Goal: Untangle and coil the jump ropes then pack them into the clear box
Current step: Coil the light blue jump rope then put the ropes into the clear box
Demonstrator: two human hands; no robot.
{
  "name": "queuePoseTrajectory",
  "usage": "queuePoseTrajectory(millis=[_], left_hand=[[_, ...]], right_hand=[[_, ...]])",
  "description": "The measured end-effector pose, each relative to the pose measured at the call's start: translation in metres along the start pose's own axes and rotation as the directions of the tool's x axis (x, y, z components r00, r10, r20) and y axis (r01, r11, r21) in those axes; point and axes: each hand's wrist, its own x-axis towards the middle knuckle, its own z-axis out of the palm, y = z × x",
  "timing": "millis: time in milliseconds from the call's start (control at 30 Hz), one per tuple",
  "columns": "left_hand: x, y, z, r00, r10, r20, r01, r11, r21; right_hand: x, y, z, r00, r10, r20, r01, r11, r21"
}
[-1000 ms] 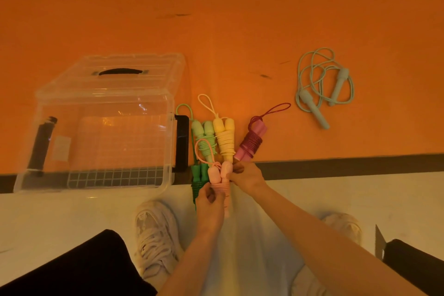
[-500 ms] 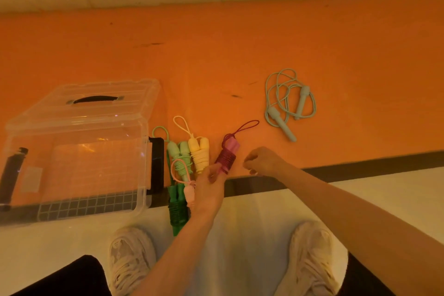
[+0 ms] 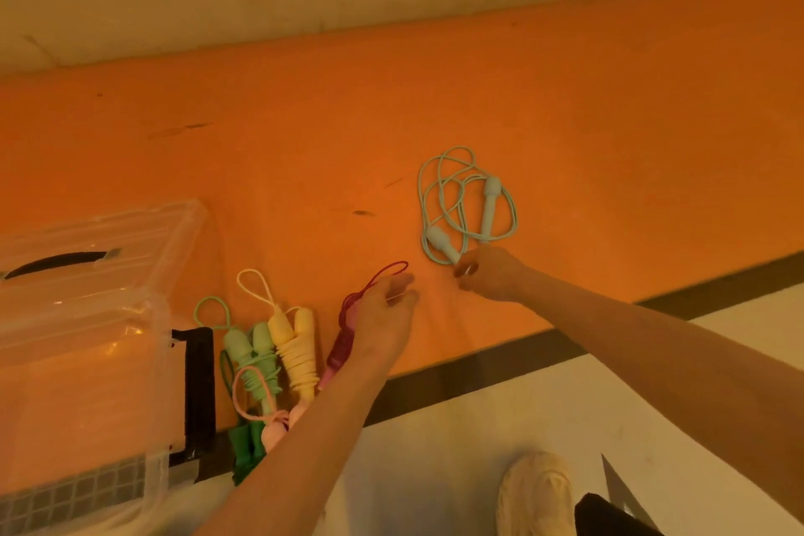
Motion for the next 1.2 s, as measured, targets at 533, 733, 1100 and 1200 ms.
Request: queuePoseTrajectory(millis=[533, 733, 1100, 1200], left_hand=[[0.08, -0.004, 0.032, 0.99, -0.119, 0.073, 0.119, 0.993, 0.006], [0.073, -0.01, 0.034, 0.985, -0.106, 0.134, 0.087, 0.986, 0.143], [0.043, 0.005, 0.021, 0.982, 0.183, 0.056, -0.179, 0.982, -0.062], [0.04, 0.001, 0.015, 0.983, 0.152, 0.105, -0.148, 0.988, -0.047]], right_hand=[[0.067, 0.043, 0.063, 0.98, 0.199, 0.01, -0.199, 0.974, 0.109], [0.011, 0.019, 0.048, 0.872, -0.342, 0.349, -0.013, 0.698, 0.716], [0.095, 0.065, 0.007, 0.968, 0.038, -0.249, -0.048, 0.998, -0.035], [0.112, 0.07, 0.01, 0.986, 0.12, -0.115, -0.143, 0.966, -0.216]])
